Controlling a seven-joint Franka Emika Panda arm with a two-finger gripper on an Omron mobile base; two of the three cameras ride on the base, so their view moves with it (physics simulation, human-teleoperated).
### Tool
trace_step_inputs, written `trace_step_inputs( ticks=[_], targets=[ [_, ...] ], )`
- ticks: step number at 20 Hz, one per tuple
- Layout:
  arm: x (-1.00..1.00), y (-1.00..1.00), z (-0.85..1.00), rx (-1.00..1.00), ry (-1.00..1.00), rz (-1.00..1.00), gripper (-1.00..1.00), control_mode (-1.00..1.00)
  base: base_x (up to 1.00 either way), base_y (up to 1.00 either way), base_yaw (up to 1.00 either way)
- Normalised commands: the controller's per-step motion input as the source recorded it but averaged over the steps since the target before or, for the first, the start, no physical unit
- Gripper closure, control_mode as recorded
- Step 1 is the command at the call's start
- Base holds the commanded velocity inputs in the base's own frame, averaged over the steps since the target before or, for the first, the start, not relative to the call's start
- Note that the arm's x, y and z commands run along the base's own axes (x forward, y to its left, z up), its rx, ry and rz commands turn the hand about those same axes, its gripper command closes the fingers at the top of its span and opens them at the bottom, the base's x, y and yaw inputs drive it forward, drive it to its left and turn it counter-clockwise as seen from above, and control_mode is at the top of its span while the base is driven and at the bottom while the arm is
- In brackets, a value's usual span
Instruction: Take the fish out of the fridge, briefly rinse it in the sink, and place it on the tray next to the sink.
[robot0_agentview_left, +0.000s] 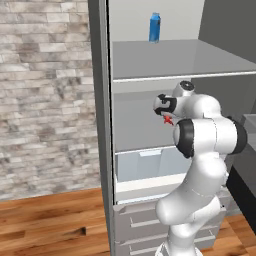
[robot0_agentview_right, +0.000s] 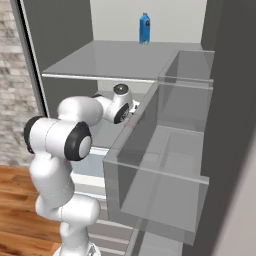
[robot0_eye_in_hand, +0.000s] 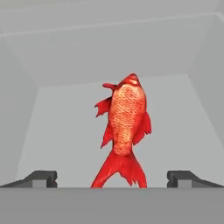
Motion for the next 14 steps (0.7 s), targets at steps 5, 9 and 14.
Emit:
trace_step_inputs(
  ticks=[5,9,14],
  targets=[
    [0.38,-0.01,-0.23,0.00,0.00,0.00,-1.00,-1.00,0.00,0.00,0.00],
    [0.19,-0.19,0.00,0.01,0.00,0.00,-1.00,-1.00,0.00,0.00,0.00],
    [0.04,-0.33,-0.03,0.00,0.00,0.00,-1.00,-1.00,0.00,0.00,0.00]
  ],
)
